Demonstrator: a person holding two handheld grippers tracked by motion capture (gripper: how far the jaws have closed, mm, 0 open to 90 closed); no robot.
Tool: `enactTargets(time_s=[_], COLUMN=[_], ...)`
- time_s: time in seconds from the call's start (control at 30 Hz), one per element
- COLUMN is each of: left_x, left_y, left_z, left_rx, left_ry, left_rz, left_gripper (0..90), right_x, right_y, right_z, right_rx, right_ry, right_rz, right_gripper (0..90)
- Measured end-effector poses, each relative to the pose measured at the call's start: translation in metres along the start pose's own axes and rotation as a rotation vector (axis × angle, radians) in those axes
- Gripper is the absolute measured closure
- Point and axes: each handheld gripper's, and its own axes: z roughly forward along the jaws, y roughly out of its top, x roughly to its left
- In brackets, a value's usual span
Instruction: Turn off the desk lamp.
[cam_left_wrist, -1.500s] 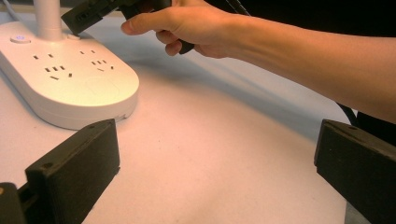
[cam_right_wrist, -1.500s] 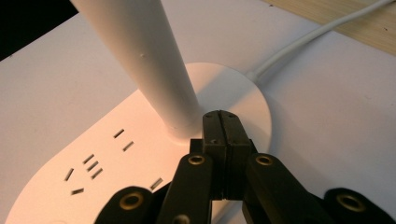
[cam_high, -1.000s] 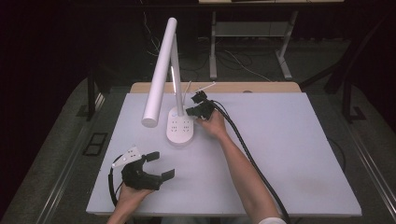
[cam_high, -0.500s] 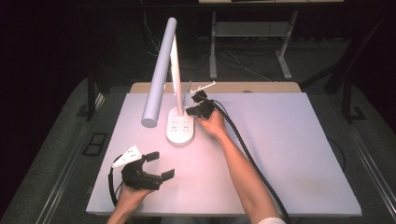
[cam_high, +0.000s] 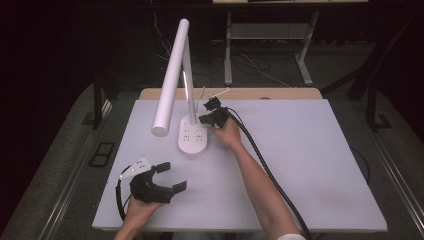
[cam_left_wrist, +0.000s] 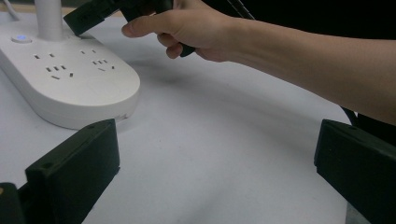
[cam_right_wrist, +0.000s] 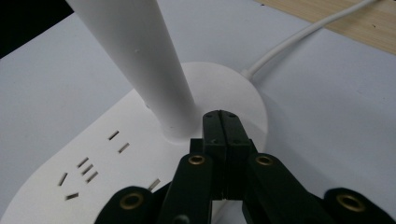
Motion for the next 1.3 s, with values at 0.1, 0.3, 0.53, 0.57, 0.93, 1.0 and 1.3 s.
enactTargets(time_s=[0.1, 0.3, 0.53, 0.57, 0.93, 1.0, 1.3], left_x=[0.001, 0.001, 0.001, 0.001, 0.001, 0.001, 0.001], left_y=[0.000, 0.000, 0.000, 0.000, 0.000, 0.000, 0.000], left_z=[-0.001, -0.001, 0.000, 0.000, 0.001, 0.001, 0.002], left_rx=[0.002, 0.001, 0.001, 0.001, 0.002, 0.002, 0.006], left_ry=[0.001, 0.002, 0.001, 0.002, 0.006, 0.007, 0.010], left_rz=[0.000, 0.000, 0.000, 0.001, 0.004, 0.008, 0.004], left_gripper=[0.0, 0.0, 0.0, 0.0, 0.0, 0.0, 0.0], right_x=[0.001, 0.003, 0.002, 0.002, -0.009, -0.010, -0.008], right_y=[0.000, 0.003, 0.007, 0.007, -0.005, -0.007, -0.015], right_z=[-0.002, -0.010, -0.028, -0.031, -0.067, -0.074, -0.108], right_rx=[-0.015, -0.023, -0.045, -0.045, -0.055, -0.060, -0.068], right_ry=[0.010, 0.010, 0.037, 0.033, 0.000, 0.001, -0.010], right_rz=[0.001, -0.009, -0.023, -0.022, -0.019, -0.015, -0.025], right_gripper=[90.0, 90.0, 89.8, 72.7, 53.6, 43.9, 0.9])
